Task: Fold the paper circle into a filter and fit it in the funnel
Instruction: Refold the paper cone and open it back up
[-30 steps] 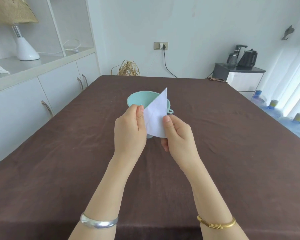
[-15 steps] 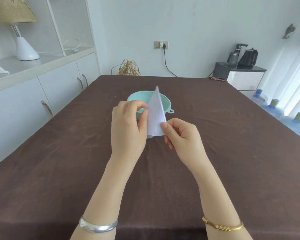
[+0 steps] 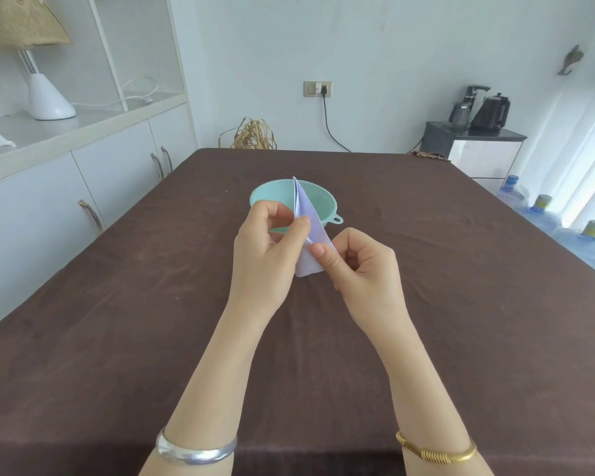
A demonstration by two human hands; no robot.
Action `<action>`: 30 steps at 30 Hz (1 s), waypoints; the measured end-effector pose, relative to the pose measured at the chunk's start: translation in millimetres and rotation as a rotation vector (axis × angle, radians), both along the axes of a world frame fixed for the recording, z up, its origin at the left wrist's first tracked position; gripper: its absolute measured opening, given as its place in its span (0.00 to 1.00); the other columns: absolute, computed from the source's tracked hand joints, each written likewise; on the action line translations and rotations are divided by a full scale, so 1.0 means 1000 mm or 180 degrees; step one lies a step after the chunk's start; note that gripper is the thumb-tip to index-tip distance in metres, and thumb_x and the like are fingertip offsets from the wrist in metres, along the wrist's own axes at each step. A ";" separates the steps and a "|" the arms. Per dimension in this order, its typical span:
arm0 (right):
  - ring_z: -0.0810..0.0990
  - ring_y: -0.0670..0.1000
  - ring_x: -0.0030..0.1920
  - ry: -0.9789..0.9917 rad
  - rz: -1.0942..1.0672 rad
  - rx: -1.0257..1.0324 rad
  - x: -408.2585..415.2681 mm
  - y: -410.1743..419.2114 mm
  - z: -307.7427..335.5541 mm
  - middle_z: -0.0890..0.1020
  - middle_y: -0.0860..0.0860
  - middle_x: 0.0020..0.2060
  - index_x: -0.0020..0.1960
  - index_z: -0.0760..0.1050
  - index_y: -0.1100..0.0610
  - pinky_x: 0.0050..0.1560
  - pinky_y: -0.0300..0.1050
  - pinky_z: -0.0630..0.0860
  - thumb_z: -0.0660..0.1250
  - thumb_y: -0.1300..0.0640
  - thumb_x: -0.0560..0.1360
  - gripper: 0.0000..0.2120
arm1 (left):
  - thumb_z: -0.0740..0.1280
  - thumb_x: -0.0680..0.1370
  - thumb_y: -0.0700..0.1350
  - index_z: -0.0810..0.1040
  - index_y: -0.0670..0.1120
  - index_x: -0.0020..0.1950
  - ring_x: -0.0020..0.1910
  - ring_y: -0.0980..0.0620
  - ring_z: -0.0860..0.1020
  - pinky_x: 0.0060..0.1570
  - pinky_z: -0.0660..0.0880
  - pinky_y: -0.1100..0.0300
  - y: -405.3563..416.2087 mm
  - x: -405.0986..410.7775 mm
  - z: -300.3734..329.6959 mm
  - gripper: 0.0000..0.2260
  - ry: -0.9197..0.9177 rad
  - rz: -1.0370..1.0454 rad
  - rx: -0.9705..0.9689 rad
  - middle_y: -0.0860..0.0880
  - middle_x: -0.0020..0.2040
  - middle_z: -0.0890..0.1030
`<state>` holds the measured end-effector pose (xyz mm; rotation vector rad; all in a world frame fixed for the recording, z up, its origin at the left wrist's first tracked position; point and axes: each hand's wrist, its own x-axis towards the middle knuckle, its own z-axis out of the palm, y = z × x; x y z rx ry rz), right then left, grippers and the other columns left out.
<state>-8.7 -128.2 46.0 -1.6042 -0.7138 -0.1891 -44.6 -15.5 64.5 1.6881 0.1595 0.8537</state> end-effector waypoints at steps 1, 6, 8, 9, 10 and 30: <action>0.61 0.43 0.25 0.0054 0.0025 0.0044 0.000 0.000 0.001 0.67 0.45 0.22 0.29 0.66 0.59 0.26 0.31 0.59 0.68 0.56 0.74 0.18 | 0.62 0.68 0.46 0.71 0.49 0.38 0.29 0.64 0.72 0.28 0.67 0.74 0.000 0.000 0.000 0.02 -0.0031 -0.0029 -0.0065 0.56 0.34 0.75; 0.70 0.46 0.22 0.1080 0.0147 0.0885 0.006 -0.008 0.002 0.72 0.45 0.20 0.30 0.69 0.55 0.25 0.35 0.67 0.63 0.57 0.77 0.17 | 0.58 0.68 0.43 0.72 0.44 0.35 0.26 0.62 0.67 0.21 0.63 0.72 0.008 -0.001 -0.004 0.05 0.0060 -0.0176 -0.0364 0.58 0.26 0.70; 0.71 0.47 0.23 0.1332 0.0128 0.0928 0.008 -0.012 0.002 0.74 0.48 0.23 0.34 0.73 0.57 0.25 0.37 0.67 0.63 0.57 0.77 0.13 | 0.60 0.68 0.44 0.75 0.47 0.35 0.30 0.59 0.70 0.22 0.65 0.70 0.011 -0.001 -0.006 0.05 0.0169 -0.0278 -0.0577 0.58 0.28 0.74; 0.71 0.47 0.24 0.1391 0.0133 0.0889 0.009 -0.013 0.002 0.75 0.50 0.26 0.38 0.75 0.58 0.26 0.37 0.67 0.64 0.58 0.77 0.09 | 0.60 0.68 0.44 0.76 0.48 0.35 0.32 0.56 0.72 0.23 0.67 0.68 0.012 -0.001 -0.007 0.06 0.0205 -0.0294 -0.0652 0.58 0.29 0.75; 0.70 0.47 0.26 0.1445 0.0160 0.0854 0.010 -0.013 0.002 0.76 0.51 0.29 0.41 0.77 0.58 0.26 0.38 0.66 0.65 0.59 0.76 0.06 | 0.61 0.68 0.44 0.77 0.50 0.35 0.34 0.55 0.73 0.25 0.69 0.66 0.013 -0.001 -0.008 0.06 0.0225 -0.0305 -0.0698 0.58 0.30 0.77; 0.81 0.51 0.37 0.1288 0.0669 0.0758 0.002 -0.007 0.002 0.85 0.51 0.39 0.48 0.80 0.55 0.32 0.37 0.76 0.62 0.63 0.77 0.09 | 0.68 0.68 0.55 0.74 0.49 0.50 0.33 0.69 0.76 0.28 0.70 0.76 -0.005 0.002 -0.011 0.15 0.0542 -0.0167 -0.0205 0.60 0.39 0.78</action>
